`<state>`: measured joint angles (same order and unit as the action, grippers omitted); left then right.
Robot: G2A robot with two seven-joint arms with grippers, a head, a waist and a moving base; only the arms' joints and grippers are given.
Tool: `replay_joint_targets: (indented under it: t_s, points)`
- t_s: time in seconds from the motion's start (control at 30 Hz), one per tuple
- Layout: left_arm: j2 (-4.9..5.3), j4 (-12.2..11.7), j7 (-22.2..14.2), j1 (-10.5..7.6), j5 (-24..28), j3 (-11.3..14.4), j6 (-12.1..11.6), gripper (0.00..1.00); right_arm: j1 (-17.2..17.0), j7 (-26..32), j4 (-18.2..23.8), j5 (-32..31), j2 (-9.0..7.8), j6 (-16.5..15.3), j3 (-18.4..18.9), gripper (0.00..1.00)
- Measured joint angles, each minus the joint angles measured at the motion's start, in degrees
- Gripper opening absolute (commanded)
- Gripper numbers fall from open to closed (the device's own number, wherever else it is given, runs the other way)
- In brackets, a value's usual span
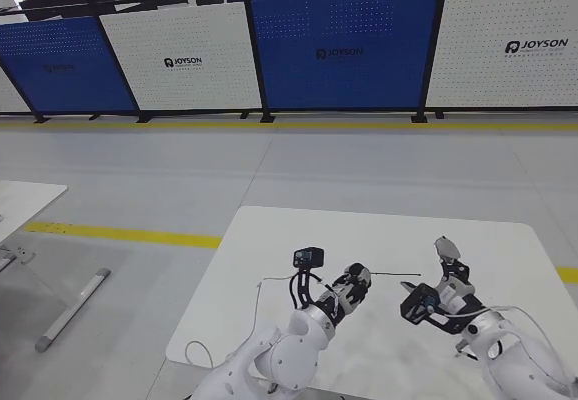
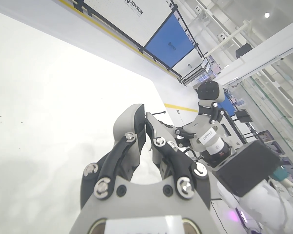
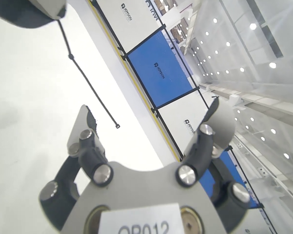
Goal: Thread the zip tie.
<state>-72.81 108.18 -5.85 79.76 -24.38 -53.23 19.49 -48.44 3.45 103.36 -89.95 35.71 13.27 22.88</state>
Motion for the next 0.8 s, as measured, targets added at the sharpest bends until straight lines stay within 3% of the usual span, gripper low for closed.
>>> replay_joint_targets:
  t_s: [0.17,0.43,0.7,0.77,0.8]
  points:
    - [-0.28,-0.08,-0.27,0.07,-0.34,-0.14,-0.01,0.0,7.34,3.47,0.15,0.0,-0.45,2.45,-8.38,1.0]
    - [-0.33,-0.06,-0.3,0.09,-0.34,-0.19,-0.01,0.0,7.19,3.45,0.08,0.0,-0.42,2.4,-8.08,1.0]
    - [-0.44,-0.64,-0.32,0.19,-1.11,0.22,-0.7,0.0,9.45,4.74,-0.47,0.0,-0.02,-3.0,-8.97,1.0]
    - [-0.48,-0.63,-0.34,0.2,-1.22,0.19,-0.6,0.0,10.6,5.17,-0.52,0.0,0.15,-3.52,-10.15,0.75]
    - [-0.5,-0.61,-0.33,0.22,-1.24,0.16,-0.57,0.0,11.1,5.34,-0.53,0.0,0.24,-3.79,-10.7,0.72]
